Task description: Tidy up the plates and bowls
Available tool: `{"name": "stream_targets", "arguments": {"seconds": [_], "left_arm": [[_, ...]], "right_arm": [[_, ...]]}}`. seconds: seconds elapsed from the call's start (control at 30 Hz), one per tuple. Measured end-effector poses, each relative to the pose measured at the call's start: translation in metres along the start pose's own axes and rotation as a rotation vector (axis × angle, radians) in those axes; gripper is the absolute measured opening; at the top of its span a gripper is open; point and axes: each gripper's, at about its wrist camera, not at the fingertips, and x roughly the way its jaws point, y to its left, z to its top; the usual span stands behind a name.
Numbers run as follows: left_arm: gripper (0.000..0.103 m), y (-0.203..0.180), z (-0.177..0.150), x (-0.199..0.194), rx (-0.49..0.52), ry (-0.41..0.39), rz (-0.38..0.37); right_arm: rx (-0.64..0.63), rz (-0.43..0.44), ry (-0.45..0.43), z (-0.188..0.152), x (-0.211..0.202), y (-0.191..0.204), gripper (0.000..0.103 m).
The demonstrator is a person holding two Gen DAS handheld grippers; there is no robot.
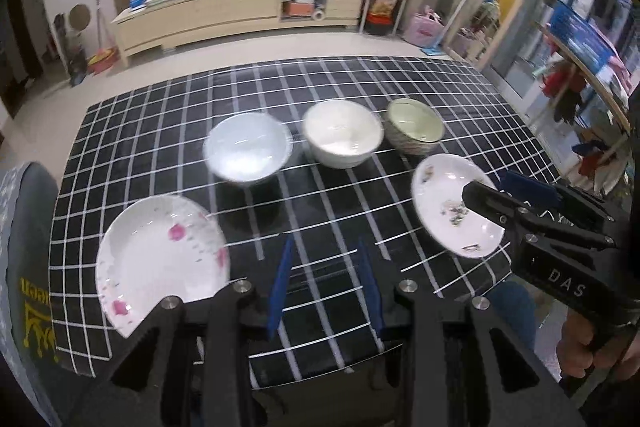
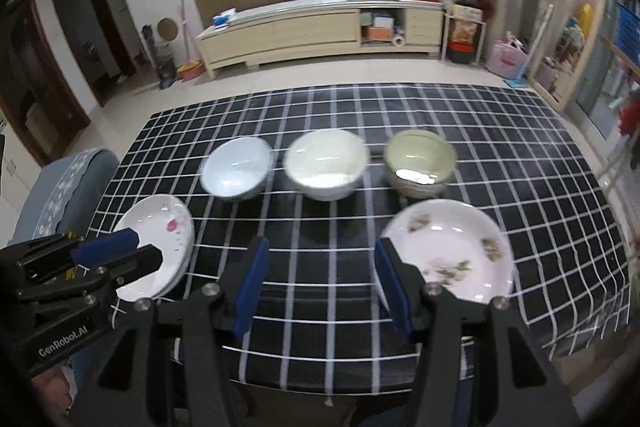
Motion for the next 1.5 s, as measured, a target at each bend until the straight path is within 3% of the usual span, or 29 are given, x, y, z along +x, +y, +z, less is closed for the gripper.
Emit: {"name": "stream_targets", "arguments": {"seconds": [0.3, 0.53, 0.83, 1.13, 1.27, 1.33, 1.43, 1.5], "left_arm": [[0.031, -0.064, 0.016, 0.041, 0.07, 0.049, -0.04], [0.031, -0.099, 0.02, 0.091, 0.083, 0.132, -0.057], [0.031, -0.113, 0.022, 0.154, 0.05, 0.233, -0.064], [0.028, -0.113, 0.023, 0.197, 0.049, 0.284, -0.058], [0.02, -0.114, 0.024, 0.207, 0.058, 0.293, -0.057], [0.016, -0.114, 0.024, 0.209, 0.057, 0.294, -0.072], [0.014, -0.117, 0.023, 0.209, 0.067, 0.284, -0.074], [0.014, -0.117, 0.022, 0.208, 0.072, 0.28, -0.071]], "right_arm": [[0.105, -0.059, 0.012, -0.008, 0.0, -0.083, 0.059], [0.177, -0.083, 0.057, -0.021, 0.02, -0.139, 0.059], [0.209, -0.103, 0.133, -0.03, 0.06, -0.183, 0.059], [0.199, -0.113, 0.2, -0.036, 0.102, -0.204, 0.059], [0.187, -0.111, 0.212, -0.036, 0.116, -0.205, 0.047], [0.175, -0.115, 0.227, -0.037, 0.122, -0.204, 0.033], [0.155, -0.103, 0.228, -0.037, 0.125, -0.2, 0.021], [0.124, -0.129, 0.225, -0.037, 0.124, -0.194, 0.021]]}}
